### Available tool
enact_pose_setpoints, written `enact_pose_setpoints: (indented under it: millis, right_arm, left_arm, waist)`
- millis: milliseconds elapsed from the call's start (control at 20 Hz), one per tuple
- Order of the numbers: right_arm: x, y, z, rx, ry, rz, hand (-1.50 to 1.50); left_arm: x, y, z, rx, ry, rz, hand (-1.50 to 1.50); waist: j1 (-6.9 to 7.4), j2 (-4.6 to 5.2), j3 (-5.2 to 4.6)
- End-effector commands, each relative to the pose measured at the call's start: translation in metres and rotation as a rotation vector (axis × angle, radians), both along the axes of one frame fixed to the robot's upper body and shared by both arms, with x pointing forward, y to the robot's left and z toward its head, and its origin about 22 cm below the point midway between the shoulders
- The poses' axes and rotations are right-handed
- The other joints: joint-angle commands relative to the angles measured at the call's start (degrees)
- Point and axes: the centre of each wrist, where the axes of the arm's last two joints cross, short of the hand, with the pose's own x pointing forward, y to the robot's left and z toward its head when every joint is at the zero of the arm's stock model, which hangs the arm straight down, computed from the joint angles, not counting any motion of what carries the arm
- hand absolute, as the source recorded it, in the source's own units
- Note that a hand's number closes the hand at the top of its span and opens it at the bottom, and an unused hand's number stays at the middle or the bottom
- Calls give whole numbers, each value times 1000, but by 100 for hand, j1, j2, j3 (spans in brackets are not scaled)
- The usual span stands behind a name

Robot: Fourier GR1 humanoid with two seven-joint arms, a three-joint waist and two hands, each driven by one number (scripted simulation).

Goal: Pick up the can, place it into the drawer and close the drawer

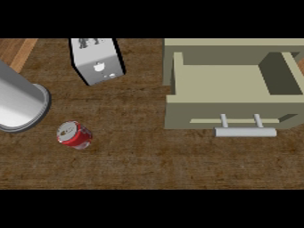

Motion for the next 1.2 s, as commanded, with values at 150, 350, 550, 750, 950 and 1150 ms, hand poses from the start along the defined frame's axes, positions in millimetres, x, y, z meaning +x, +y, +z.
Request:
enact_pose_setpoints:
  millis: [150, 350, 550, 750, 950, 1150]
  right_arm:
    - [-12, -21, 5, -4, -10, 11, -150]
    - [-20, -27, 5, 3, 9, 0, -150]
    - [-30, -33, 1, 13, -16, 8, -150]
    - [-32, -41, -3, 9, -12, 19, -150]
    - [-35, -39, -2, 11, 3, 17, -150]
    - [-45, -51, 16, 1, -5, -2, -150]
  left_arm:
    - [2, 9, -11, -126, 35, 29, -150]
    - [1, 9, 1, -210, 57, 16, -150]
    - [26, -8, -1, -264, 78, -21, -150]
    - [33, 5, -19, -295, 111, -6, -150]
    - [49, -22, -29, -301, 118, 15, -150]
    - [61, -8, -57, -306, 135, 14, -150]
  waist:
    - [-14, 5, -1]
    - [-6, 4, -1]
    - [-43, 8, 1]
    - [-21, 8, -1]
    - [-33, 11, 0]
    - [-27, 9, -2]
